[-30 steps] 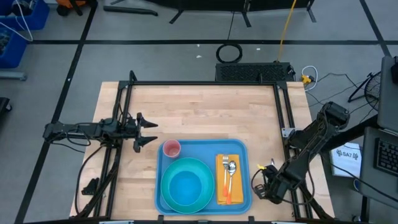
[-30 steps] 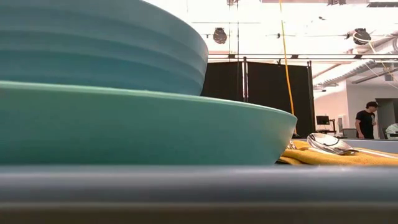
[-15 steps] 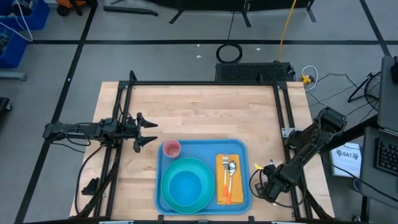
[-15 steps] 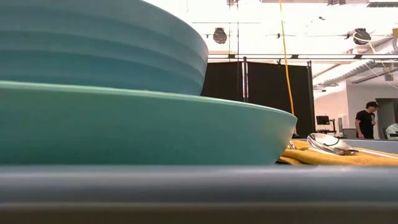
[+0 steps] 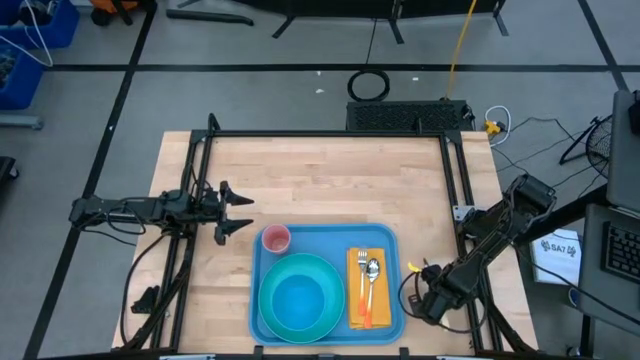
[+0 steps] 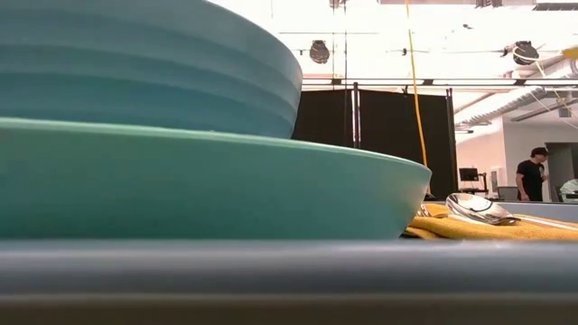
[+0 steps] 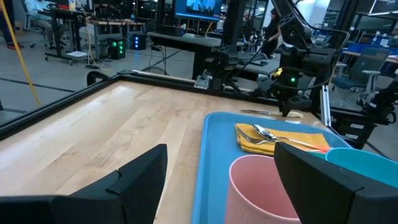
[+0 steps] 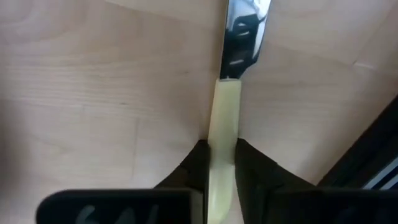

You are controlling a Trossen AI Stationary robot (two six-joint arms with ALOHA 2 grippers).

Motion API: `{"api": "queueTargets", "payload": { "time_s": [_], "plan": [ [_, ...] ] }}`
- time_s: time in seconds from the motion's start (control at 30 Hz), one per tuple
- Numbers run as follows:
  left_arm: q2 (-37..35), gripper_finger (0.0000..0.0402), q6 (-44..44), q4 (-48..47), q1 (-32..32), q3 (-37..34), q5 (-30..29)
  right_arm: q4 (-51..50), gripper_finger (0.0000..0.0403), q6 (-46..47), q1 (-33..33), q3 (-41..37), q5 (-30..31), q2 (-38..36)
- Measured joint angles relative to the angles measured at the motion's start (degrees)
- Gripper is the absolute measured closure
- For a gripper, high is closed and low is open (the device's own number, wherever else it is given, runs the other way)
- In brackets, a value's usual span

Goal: Set up tray
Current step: Put the yellow knife on the yellow napkin to the right of the orange spoon

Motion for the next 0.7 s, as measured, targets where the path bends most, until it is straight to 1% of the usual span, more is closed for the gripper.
{"api": "queueTargets", "payload": {
  "time_s": [0.27,0.37,0.47,0.57,0.7],
  "plan": [
    [0.00,0.0101,0.00,0.00,0.00,0.00,-0.01,-1.53,0.0366,-0.93,0.39,-0.59,3.53,-0.12],
    [0.00,0.0101,-0.02,0.00,0.00,0.00,-0.02,-2.42,0.0366,-1.29,0.47,-0.14,6.28,-1.16],
    [-0.02,0.0101,-0.01,0.00,0.00,0.00,-0.01,-6.07,0.0366,-1.48,0.50,1.71,11.08,-2.51],
    [0.00,0.0101,-0.02,0.02,0.00,0.00,0.00,-10.97,0.0366,-1.52,0.46,3.76,17.22,-3.56],
    [0.00,0.0101,0.00,0.02,0.00,0.00,0.00,-10.38,0.0366,-1.72,0.37,6.52,24.64,-4.61]
  ]
}}
